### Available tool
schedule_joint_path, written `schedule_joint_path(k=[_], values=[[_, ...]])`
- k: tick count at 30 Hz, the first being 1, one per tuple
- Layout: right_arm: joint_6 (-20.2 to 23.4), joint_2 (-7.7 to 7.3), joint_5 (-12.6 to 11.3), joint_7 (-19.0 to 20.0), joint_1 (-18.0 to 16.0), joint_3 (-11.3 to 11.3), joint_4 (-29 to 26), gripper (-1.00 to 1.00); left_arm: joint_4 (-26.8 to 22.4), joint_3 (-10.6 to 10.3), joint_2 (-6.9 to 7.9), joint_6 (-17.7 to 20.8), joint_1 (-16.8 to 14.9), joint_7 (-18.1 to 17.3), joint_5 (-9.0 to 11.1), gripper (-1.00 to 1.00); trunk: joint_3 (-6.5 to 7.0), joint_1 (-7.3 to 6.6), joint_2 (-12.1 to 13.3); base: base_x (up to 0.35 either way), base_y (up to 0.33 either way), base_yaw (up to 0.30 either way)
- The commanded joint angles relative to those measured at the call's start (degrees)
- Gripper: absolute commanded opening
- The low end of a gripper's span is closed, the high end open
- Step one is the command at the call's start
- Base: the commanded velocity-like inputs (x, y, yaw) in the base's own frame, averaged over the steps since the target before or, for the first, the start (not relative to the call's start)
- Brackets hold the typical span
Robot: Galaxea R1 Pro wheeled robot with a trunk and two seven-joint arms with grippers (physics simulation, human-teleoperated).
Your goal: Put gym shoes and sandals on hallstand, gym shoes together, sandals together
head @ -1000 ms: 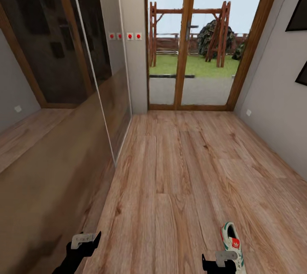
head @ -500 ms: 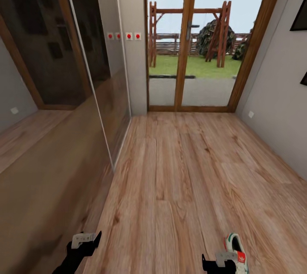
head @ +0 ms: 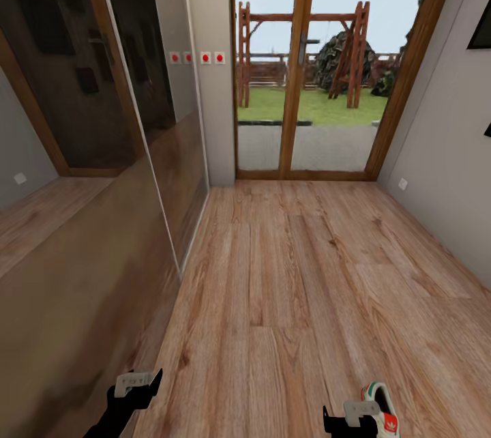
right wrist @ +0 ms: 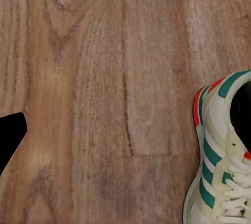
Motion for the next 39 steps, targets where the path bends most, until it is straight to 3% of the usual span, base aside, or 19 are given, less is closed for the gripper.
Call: schedule_joint_path(k=[1, 9, 23, 39], values=[[-0.1, 0.00, 0.4, -0.4, 0.0, 0.0, 0.0, 1.00, 0.0, 1.1, 0.98, 0.0, -0.1, -0.1, 0.4, 1.00, -0.04, -0.01, 0.0, 0.067, 0.000, 0.000], [-0.1, 0.00, 0.4, -0.4, 0.0, 0.0, 0.1, 1.00, 0.0, 1.1, 1.02, 0.0, -0.1, -0.1, 0.4, 1.00, -0.04, -0.01, 0.0, 0.207, 0.000, 0.000], [-0.1, 0.00, 0.4, -0.4, 0.0, 0.0, 0.1, 1.00, -0.1, 1.1, 1.06, 0.0, -0.1, -0.1, 0.4, 1.00, -0.04, -0.01, 0.0, 0.038, 0.000, 0.000], [-0.1, 0.00, 0.4, -0.4, 0.0, 0.0, 0.1, 1.00, -0.1, 1.1, 1.05, 0.0, -0.2, -0.1, 0.4, 1.00, -0.04, -0.01, 0.0, 0.308, 0.000, 0.000]])
